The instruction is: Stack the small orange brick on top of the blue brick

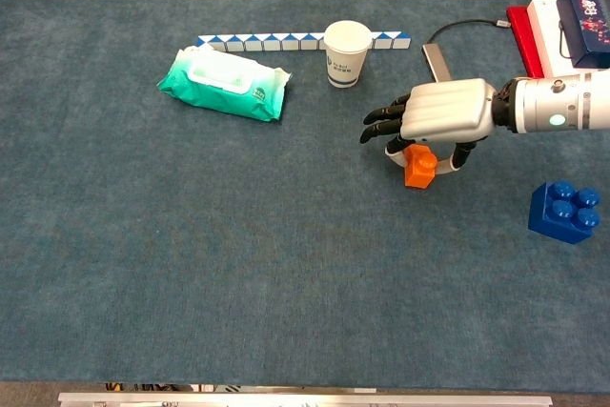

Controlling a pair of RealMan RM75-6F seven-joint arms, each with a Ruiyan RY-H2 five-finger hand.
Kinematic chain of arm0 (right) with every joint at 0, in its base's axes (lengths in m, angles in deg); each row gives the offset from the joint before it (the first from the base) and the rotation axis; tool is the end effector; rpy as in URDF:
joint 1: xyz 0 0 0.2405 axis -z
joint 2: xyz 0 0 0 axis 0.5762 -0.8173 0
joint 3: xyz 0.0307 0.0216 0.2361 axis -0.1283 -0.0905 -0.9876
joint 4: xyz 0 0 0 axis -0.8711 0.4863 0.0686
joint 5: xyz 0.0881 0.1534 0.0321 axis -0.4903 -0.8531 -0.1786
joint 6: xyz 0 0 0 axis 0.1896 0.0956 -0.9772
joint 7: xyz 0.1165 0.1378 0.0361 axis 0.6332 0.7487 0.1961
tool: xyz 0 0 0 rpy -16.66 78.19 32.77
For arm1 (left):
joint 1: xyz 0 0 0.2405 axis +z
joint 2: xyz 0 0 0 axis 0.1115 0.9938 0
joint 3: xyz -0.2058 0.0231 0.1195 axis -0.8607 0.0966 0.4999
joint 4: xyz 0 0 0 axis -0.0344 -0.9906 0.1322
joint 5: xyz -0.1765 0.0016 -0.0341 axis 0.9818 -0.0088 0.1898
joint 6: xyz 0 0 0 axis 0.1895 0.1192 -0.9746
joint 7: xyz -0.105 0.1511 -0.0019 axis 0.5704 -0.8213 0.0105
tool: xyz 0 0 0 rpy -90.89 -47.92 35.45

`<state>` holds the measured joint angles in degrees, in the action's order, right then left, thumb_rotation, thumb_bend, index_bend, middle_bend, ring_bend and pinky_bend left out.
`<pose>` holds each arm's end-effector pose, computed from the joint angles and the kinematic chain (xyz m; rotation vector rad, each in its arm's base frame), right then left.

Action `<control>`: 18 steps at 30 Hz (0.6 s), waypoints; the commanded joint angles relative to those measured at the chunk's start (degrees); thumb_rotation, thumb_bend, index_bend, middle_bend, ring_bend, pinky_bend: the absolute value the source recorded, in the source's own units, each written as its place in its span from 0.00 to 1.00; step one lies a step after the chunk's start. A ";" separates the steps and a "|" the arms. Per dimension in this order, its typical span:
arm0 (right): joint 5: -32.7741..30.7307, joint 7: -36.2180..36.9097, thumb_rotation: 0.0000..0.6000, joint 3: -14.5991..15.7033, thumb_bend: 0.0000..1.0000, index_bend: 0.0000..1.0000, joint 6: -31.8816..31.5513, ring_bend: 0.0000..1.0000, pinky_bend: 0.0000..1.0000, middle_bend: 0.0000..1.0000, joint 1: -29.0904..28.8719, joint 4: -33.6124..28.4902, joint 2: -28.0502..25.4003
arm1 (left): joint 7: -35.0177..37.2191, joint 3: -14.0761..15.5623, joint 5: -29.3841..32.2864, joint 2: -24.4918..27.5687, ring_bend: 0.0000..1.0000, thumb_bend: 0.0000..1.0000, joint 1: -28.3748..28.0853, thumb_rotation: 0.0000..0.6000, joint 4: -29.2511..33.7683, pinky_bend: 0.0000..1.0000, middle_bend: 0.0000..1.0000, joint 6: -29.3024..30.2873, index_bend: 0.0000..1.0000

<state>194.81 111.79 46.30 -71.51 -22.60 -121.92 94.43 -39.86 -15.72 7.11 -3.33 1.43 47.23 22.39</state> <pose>-0.1600 -0.3463 -0.0158 2.7244 -0.1979 0.6341 -0.3480 0.2230 0.2055 -1.1776 -0.9623 -0.6293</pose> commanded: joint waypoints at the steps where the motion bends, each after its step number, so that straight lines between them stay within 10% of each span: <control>1: -0.79 -1.02 1.00 -0.54 0.25 0.50 -0.31 0.04 0.24 0.12 0.41 -1.24 -0.89 | -0.02 0.07 -0.17 0.03 0.38 0.16 -0.02 1.00 0.08 0.46 0.49 0.02 0.44; 18: -6.23 -13.38 1.00 -3.16 0.25 0.50 0.57 0.04 0.24 0.12 3.85 -22.26 -13.92 | -1.49 0.57 -1.42 -0.87 0.38 0.16 -0.34 1.00 -0.41 0.46 0.49 0.47 0.44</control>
<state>189.50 99.95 43.38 -71.51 -19.40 -141.48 82.69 -41.30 -15.16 5.73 -4.17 1.10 46.81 22.83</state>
